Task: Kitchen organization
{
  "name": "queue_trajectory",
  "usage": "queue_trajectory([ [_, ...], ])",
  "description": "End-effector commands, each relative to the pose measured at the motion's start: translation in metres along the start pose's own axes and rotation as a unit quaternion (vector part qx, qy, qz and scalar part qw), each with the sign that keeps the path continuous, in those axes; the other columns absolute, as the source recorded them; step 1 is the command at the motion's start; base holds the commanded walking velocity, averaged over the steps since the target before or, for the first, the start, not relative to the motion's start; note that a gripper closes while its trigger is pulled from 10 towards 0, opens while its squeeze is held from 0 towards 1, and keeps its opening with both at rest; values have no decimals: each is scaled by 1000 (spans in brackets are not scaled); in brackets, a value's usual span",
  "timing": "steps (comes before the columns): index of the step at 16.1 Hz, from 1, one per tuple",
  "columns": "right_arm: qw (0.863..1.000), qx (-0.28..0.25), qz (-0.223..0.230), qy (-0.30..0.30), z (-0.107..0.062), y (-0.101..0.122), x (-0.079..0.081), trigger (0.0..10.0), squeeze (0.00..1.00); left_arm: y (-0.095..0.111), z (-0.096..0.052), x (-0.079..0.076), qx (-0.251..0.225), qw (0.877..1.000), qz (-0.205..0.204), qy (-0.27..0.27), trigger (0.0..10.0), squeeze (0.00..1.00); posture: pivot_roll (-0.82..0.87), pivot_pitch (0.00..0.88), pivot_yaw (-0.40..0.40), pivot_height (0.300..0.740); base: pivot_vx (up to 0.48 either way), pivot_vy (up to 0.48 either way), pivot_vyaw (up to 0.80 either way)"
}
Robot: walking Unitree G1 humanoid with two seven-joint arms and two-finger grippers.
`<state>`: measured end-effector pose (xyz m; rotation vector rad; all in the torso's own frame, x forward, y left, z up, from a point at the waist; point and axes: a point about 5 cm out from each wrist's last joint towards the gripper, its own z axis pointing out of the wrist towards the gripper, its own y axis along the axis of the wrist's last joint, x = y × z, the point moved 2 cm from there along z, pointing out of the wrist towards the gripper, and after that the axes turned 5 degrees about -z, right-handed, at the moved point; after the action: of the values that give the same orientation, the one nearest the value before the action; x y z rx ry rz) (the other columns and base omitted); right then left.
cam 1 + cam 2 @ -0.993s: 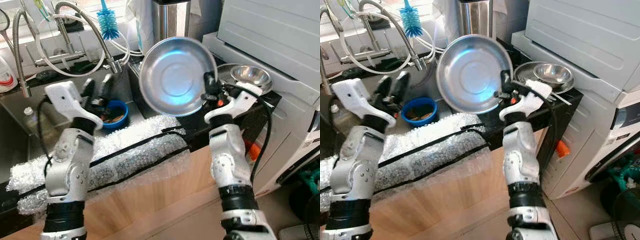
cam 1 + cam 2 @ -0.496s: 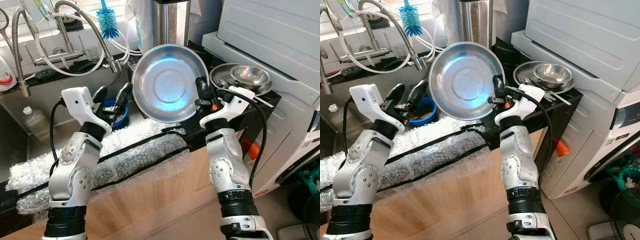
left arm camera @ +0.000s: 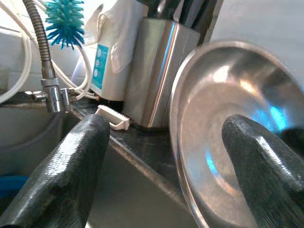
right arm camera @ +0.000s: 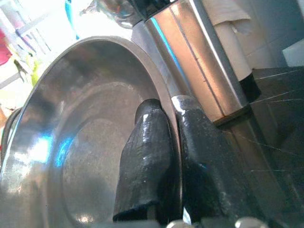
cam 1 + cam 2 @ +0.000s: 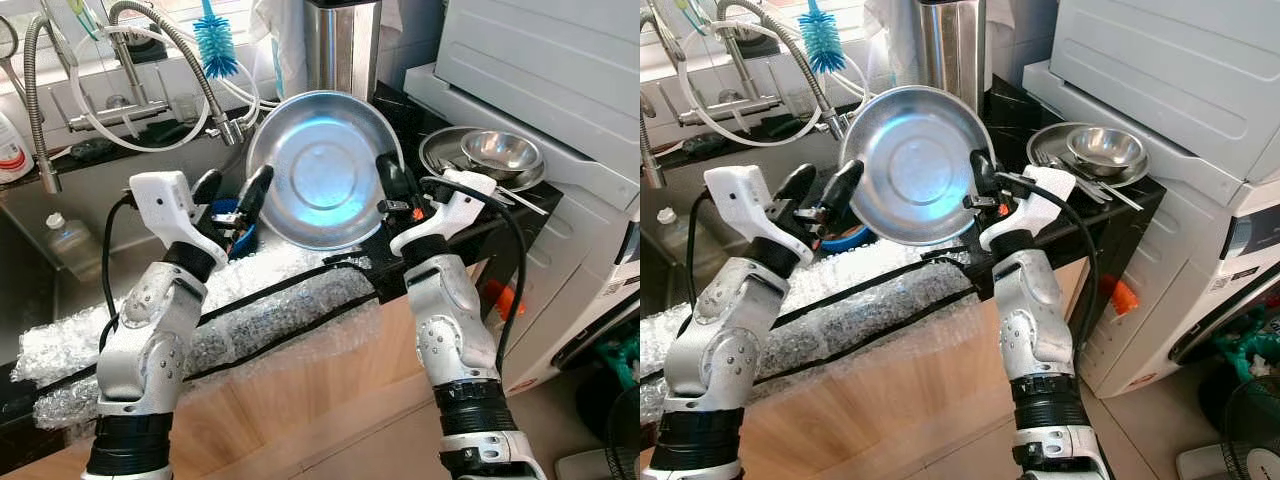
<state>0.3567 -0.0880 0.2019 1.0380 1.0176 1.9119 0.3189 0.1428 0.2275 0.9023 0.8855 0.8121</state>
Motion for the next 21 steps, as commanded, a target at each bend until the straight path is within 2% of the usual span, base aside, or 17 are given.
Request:
queue_trajectory([
  [1, 1000, -10, 3, 26, 1, 6, 11, 10000, 0, 1, -1, 0, -1, 1000, 28, 3, 10000, 0, -53, 0, 45, 740, 0, 0, 0],
  [5, 999, -6, 3, 34, 1, 6, 14, 10000, 0, -3, -2, 2, 2, 999, 39, 11, 10000, 0, -58, 0, 47, 740, 0, 0, 0],
  [6, 999, -5, 2, 34, 1, 6, 14, 10000, 0, -3, -2, 3, 2, 999, 40, 12, 8824, 0, -57, 0, 47, 740, 0, 0, 0],
  [7, 999, -5, 2, 34, 1, 6, 14, 10000, 0, -4, -2, 3, 2, 999, 41, 12, 902, 0, -58, 0, 47, 740, 0, 0, 0],
  [8, 999, -5, 3, 34, 1, 6, 14, 10000, 0, -5, -2, 2, 4, 999, 40, 10, 0, 0, -57, 0, 48, 740, 0, 0, 0],
  [12, 999, -4, 5, 40, 1, 6, 16, 10000, 0, -10, -3, 0, 18, 999, 33, -2, 0, 0, -57, 0, 49, 740, 0, 0, 0],
  [13, 999, -4, 5, 41, 1, 6, 16, 10000, 0, -11, -3, -1, 20, 999, 32, -3, 2471, 0, -54, 0, 46, 740, 0, 0, 0],
  [14, 999, -2, 5, 42, 1, 5, 17, 10000, 0, -12, -3, -2, 26, 999, 31, -6, 10000, 0, -54, 0, 46, 740, 0, 0, 0],
  [16, 999, 0, 5, 47, 1, 4, 18, 10000, 0, -12, -3, -1, 25, 999, 30, -5, 10000, 0, -52, 0, 46, 740, 0, 0, 0],
  [17, 999, -1, 5, 48, 1, 4, 18, 10000, 0, -11, -3, 0, 23, 999, 28, -4, 5961, 0, -51, 0, 47, 740, 0, 0, 0],
  [18, 999, -1, 5, 48, 2, 4, 19, 10000, 0, -10, -2, 0, 22, 999, 28, -2, 2471, 0, -51, 0, 47, 740, 0, 0, 0],
  [19, 999, -1, 5, 49, 2, 4, 19, 10000, 0, -10, -2, 0, 20, 999, 28, -2, 0, 0, -51, 0, 47, 740, 0, 0, 0],
  [21, 999, -2, 4, 49, 2, 5, 19, 10000, 0, -9, -2, 1, 17, 1000, 25, 0, 0, 0, -51, 0, 47, 740, 0, 0, 0],
])
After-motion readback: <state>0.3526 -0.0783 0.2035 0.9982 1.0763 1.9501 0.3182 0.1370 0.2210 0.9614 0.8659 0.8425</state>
